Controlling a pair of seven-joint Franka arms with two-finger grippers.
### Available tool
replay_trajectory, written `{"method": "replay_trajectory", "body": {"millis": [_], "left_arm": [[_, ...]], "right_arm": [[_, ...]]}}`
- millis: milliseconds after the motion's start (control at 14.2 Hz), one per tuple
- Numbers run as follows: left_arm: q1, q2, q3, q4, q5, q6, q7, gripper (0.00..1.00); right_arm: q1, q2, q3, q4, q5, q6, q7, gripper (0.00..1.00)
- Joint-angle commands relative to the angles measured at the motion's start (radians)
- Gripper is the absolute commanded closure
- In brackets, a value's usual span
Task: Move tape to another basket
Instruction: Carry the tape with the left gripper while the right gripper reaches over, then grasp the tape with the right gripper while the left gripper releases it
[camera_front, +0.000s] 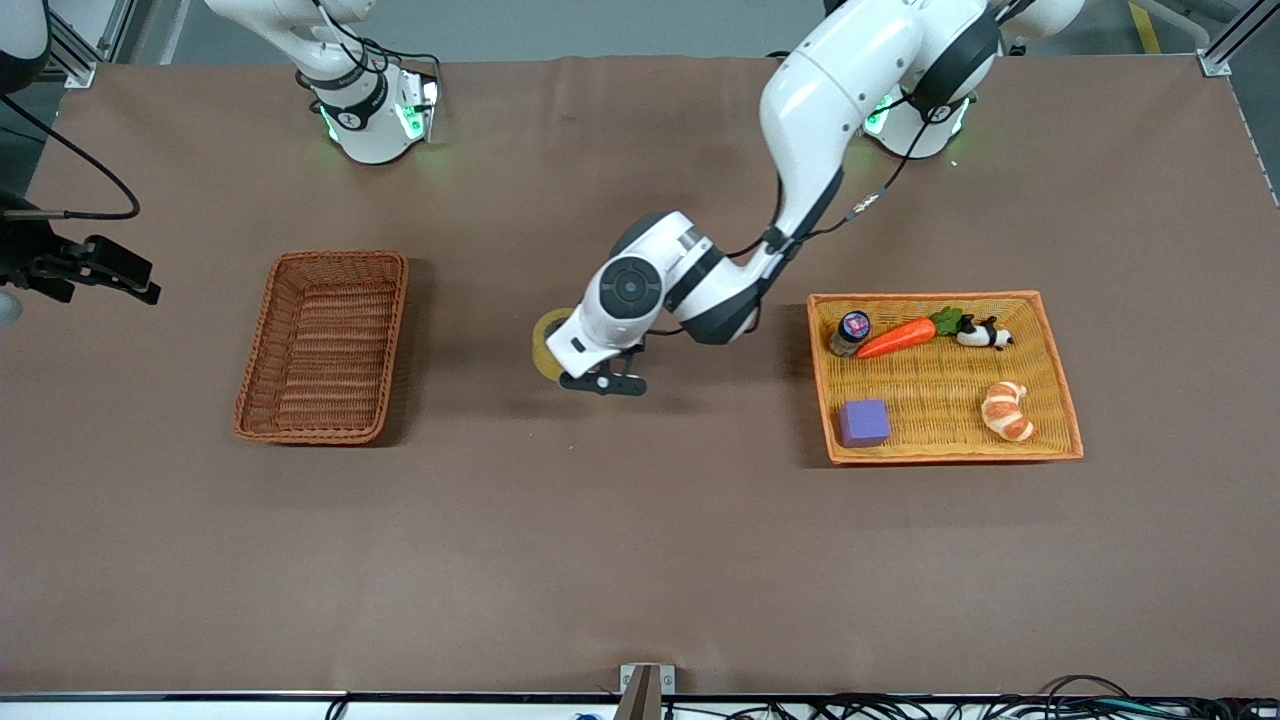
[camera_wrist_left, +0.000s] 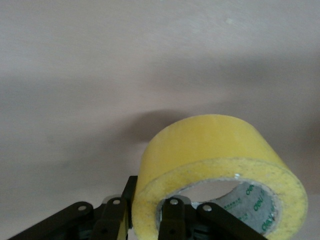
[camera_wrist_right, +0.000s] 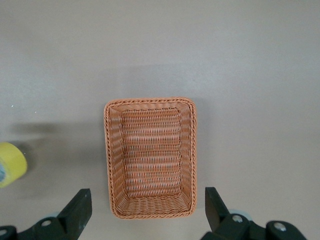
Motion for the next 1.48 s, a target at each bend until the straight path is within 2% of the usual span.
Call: {"method": "replay_trajectory", "body": {"millis": [0, 141, 353, 494, 635, 847, 918, 988, 1059, 1271, 1412], "left_arm": [[-0.039, 0.077, 0.004, 0.105, -0.022, 0.047, -0.011, 0.69], [-0.039, 0.088, 0.011, 0.104, -0.022, 0.06, -0.011, 0.62], [-0.034, 0.061, 0.02, 0.088, -0.016, 0.046, -0.011, 0.41], [-0.013, -0.002, 0.02, 0.082, -0.015, -0.006, -0.014, 0.35], [0.024, -0.086, 0.021, 0.056, -0.015, -0.136, -0.029, 0.39], [0.126, -0.221, 0.024, 0.03, -0.005, -0.335, -0.062, 0.37], [0.151, -0.266, 0.026, 0.006, 0.011, -0.369, -0.054, 0.29], [0.185, -0.318, 0.024, -0.042, 0.075, -0.377, -0.052, 0.05], [0.213, -0.387, 0.023, -0.115, 0.14, -0.38, -0.051, 0.0], [0.307, -0.596, 0.009, -0.359, 0.211, -0.345, -0.042, 0.0], [0.37, -0.677, 0.003, -0.442, 0.199, -0.327, 0.025, 0.0]], "right_arm": [[-0.008, 0.014, 0.005, -0.018, 0.001, 0.046, -0.009, 0.0], [-0.001, 0.015, 0.007, -0.042, 0.001, 0.058, -0.009, 0.0], [0.016, 0.015, 0.008, -0.09, 0.001, 0.107, -0.009, 0.0], [0.036, 0.024, 0.01, -0.119, 0.001, 0.12, -0.008, 0.0], [0.079, 0.04, 0.014, -0.165, 0.001, 0.173, 0.004, 0.0], [0.079, 0.04, 0.118, -0.29, 0.002, 0.32, 0.106, 0.0], [0.076, 0.04, 0.154, -0.317, 0.002, 0.345, 0.145, 0.0], [0.082, 0.046, 0.191, -0.332, 0.002, 0.362, 0.167, 0.0], [0.087, 0.063, 0.229, -0.357, 0.002, 0.402, 0.21, 0.0], [0.091, 0.122, 0.374, -0.449, -0.001, 0.569, 0.442, 0.0], [0.095, 0.188, 0.413, -0.478, -0.004, 0.67, 0.55, 0.0]]}}
